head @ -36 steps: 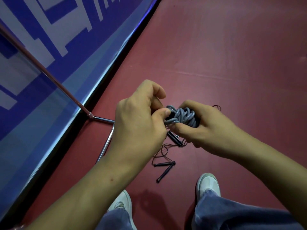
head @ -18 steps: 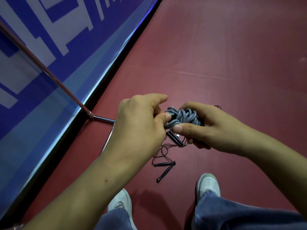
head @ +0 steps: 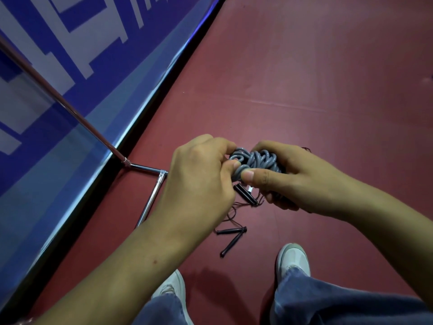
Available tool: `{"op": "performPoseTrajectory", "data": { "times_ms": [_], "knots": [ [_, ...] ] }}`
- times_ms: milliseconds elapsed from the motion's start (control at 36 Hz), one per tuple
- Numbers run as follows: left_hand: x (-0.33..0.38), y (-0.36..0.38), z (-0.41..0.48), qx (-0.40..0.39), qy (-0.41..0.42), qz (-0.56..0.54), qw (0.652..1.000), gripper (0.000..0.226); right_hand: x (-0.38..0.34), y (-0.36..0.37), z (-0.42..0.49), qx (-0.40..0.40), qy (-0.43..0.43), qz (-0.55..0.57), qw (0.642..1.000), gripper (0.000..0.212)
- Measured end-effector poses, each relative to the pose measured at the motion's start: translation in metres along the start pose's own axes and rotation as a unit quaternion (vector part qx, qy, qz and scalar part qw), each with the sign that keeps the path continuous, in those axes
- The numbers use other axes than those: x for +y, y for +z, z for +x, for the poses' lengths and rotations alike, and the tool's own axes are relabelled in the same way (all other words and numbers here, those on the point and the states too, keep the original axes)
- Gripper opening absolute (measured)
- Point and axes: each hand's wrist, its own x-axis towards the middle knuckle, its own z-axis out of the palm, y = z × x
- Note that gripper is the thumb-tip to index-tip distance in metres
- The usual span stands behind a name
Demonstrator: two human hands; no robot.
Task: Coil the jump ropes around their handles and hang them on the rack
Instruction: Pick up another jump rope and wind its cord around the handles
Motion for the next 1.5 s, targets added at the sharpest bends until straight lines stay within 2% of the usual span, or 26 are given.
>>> {"op": "performPoseTrajectory", "data": {
  "times_ms": [250, 389, 528, 861, 1083, 1250, 1389, 1500],
  "knots": [
    [0.006, -0.004, 0.002, 0.030, -0.046, -0.020, 0.998, 0.013, 0.001, 0.006, -0.002, 0.024, 0.001, 0.021, 0.999, 0.030],
    [-0.005, -0.005, 0.005, -0.015, -0.088, -0.059, 0.994, 0.013, 0.001, 0.004, -0.002, -0.008, 0.036, 0.029, 0.999, 0.032],
    [-0.011, -0.005, 0.005, -0.041, -0.089, -0.092, 0.991, 0.011, 0.004, 0.002, -0.002, -0.028, 0.043, 0.036, 0.998, 0.031],
    [-0.014, -0.004, 0.003, -0.043, -0.087, -0.188, 0.977, 0.011, 0.002, 0.000, -0.003, -0.058, 0.049, 0.076, 0.994, 0.037],
    [-0.019, 0.010, 0.000, -0.081, -0.155, -0.214, 0.961, 0.011, 0.003, 0.007, -0.003, -0.043, 0.048, 0.025, 0.998, 0.031],
    [-0.020, 0.015, 0.000, -0.046, -0.157, -0.179, 0.970, 0.008, 0.003, 0.010, 0.001, -0.027, 0.037, 0.010, 0.999, 0.032],
    [-0.021, 0.014, 0.003, -0.042, -0.192, -0.237, 0.952, 0.010, 0.005, 0.013, 0.002, -0.002, 0.023, -0.014, 1.000, 0.030],
    [-0.020, 0.015, 0.003, -0.029, -0.180, -0.207, 0.961, 0.007, 0.006, 0.015, 0.001, -0.002, 0.027, -0.035, 0.999, 0.030]
  ]
}}
